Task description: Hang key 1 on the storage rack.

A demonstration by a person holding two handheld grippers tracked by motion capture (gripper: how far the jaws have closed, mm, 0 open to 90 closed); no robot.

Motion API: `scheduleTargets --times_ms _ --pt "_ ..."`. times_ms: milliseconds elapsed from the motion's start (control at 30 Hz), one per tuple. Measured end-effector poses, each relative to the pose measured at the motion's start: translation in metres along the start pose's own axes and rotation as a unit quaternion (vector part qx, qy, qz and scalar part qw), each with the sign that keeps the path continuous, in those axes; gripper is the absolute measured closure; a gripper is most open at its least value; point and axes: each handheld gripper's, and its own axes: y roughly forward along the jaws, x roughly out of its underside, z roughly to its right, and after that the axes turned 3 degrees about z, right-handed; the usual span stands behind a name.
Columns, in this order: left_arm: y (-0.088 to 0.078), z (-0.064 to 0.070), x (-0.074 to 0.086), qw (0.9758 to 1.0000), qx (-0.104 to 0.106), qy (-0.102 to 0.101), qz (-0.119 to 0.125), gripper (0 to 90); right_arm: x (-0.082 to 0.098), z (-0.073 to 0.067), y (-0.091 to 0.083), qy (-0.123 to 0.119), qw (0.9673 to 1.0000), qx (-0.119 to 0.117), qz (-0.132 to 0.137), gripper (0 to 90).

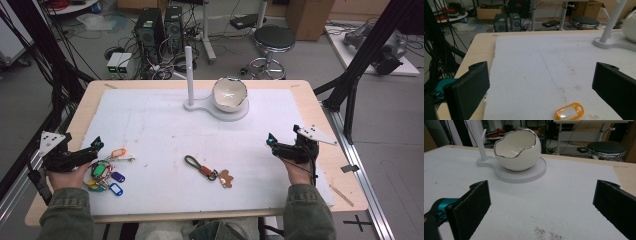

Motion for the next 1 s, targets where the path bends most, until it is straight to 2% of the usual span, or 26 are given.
scheduleTargets --times_ms 233,267,333,467,1000 --pt "0.0011 0.0001 0.0002 1.0 0.001 0.001 0.001 1.7 -0.0008 0.0005 -0.003 0.004 0.9999 0.009 0.008 0.3" --pt "0.0007 0.0006 -0.0001 0.9999 -0.006 0.003 0.008 1.7 -0.0012 0.0008 -0.0044 0.007 0.9998 0.012 0.012 0.3" --pt "0.0 0.0001 -0.0003 0.9999 -0.002 -0.004 0.013 1.7 -0.0012 0.0015 -0.0047 0.011 0.9998 0.012 0.011 0.3" --pt "0.0002 -0.0003 -0.0001 0.9999 0.0 -0.003 0.011 1.7 -0.0011 0.0014 -0.004 0.015 0.9998 0.01 0.008 0.3" --pt "0.0016 -0.0004 0.0006 0.9999 0.005 -0.004 0.011 1.7 -0.0027 -0.005 0.0014 0.016 0.9997 -0.014 -0.013 0.3"
